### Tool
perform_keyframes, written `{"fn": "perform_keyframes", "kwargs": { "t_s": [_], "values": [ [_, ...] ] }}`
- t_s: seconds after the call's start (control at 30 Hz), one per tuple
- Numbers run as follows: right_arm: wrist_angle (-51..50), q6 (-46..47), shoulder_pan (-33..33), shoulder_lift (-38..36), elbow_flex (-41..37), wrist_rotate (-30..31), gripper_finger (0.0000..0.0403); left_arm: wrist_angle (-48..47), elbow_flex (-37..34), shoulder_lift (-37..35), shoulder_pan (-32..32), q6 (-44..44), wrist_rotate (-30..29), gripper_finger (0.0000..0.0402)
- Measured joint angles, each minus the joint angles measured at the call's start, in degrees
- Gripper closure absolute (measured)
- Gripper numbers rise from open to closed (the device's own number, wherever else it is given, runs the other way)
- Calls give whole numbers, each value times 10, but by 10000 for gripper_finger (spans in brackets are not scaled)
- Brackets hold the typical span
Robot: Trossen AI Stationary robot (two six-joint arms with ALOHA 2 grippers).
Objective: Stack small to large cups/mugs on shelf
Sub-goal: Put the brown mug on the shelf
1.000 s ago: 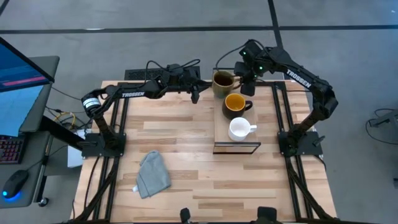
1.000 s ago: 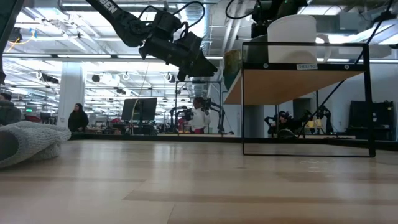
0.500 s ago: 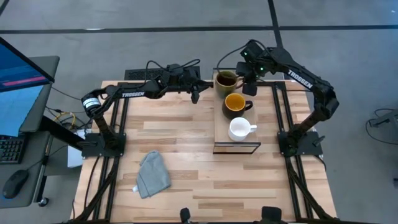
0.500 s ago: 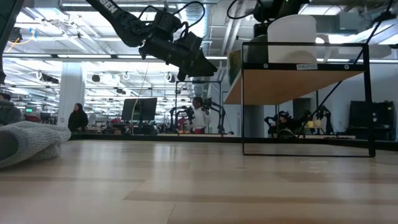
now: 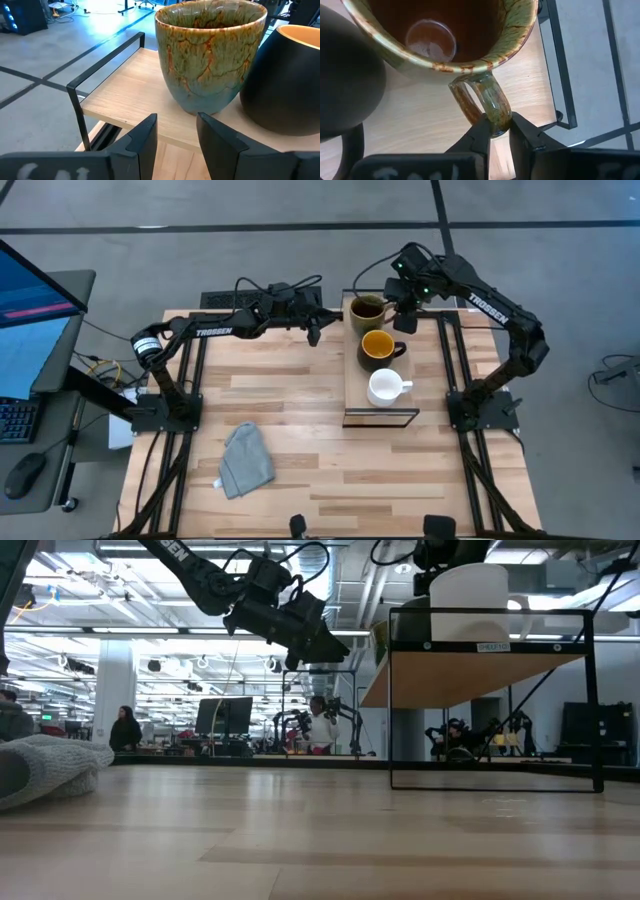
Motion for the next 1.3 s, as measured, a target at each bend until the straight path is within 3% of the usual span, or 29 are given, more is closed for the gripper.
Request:
{"fn": "perform_keyframes", "kwargs": {
  "t_s": [1.1,1.3],
  "values": [
    [-16,13,5,1,0,-3,338,0,0,0,0,1,0,274],
    [-19,13,5,1,0,-5,310,0,0,0,0,1,0,274]
  ]
}}
